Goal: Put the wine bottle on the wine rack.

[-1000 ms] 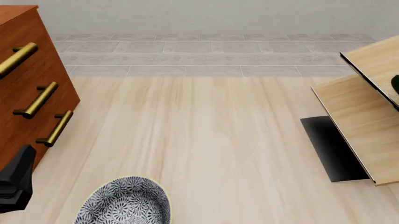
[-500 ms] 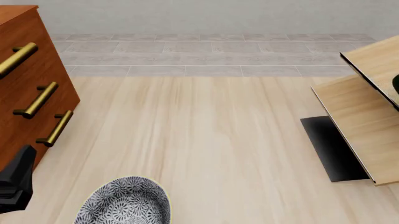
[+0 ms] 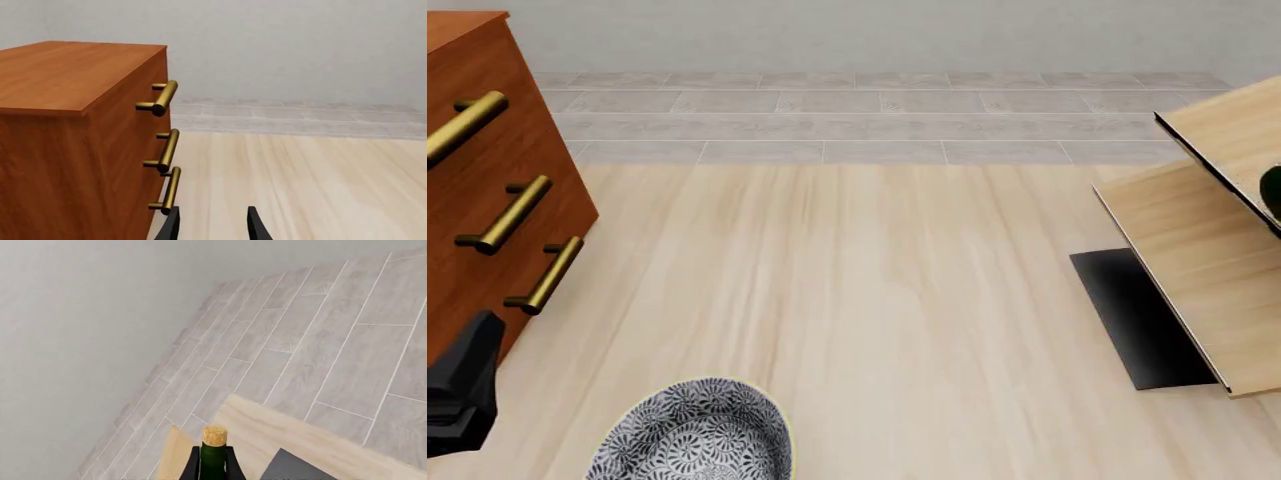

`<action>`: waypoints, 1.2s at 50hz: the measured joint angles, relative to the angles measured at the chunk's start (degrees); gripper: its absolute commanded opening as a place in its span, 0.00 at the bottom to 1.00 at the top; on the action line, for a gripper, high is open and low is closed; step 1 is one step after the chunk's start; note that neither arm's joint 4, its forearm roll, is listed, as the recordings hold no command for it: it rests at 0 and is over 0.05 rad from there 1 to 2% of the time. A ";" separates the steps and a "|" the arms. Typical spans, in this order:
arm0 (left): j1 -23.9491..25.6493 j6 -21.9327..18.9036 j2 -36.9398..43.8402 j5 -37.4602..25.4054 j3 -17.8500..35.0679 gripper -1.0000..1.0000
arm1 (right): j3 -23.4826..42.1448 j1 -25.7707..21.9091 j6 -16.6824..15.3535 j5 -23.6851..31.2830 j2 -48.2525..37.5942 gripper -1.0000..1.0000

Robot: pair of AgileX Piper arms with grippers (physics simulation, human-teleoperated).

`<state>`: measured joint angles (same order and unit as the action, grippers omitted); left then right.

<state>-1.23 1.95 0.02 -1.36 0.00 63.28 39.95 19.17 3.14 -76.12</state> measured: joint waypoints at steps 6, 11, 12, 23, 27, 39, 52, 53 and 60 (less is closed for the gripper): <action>-0.03 0.05 0.00 -0.07 0.00 1.00 | -0.48 0.03 0.29 -0.30 -0.05 0.00; -0.07 0.08 0.00 -0.12 0.00 1.00 | -0.67 0.20 0.56 -0.38 -0.04 0.00; -0.07 0.10 0.00 -0.13 0.00 1.00 | -0.70 0.22 0.60 -0.40 -0.04 0.00; -0.14 0.21 0.00 -0.19 0.00 1.00 | -1.02 0.52 1.20 0.37 -0.25 1.00; -0.15 0.27 -0.01 -0.25 0.00 1.00 | -0.91 0.70 1.30 0.71 -0.27 1.00; -0.20 0.38 -0.01 -0.44 0.00 1.00 | 0.02 1.05 1.46 1.72 -0.03 1.00; -0.17 0.43 -0.01 -0.42 0.00 1.00 | 1.82 1.27 1.90 3.18 1.02 1.00; -0.16 0.42 -0.01 -0.42 0.00 1.00 | 2.00 1.28 1.95 3.33 1.16 1.00; 0.02 0.42 0.00 -0.32 0.00 1.00 | 3.41 1.31 2.17 4.76 2.57 1.00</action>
<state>-1.21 2.37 0.02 -1.69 0.00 66.69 41.25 21.34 7.90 -73.54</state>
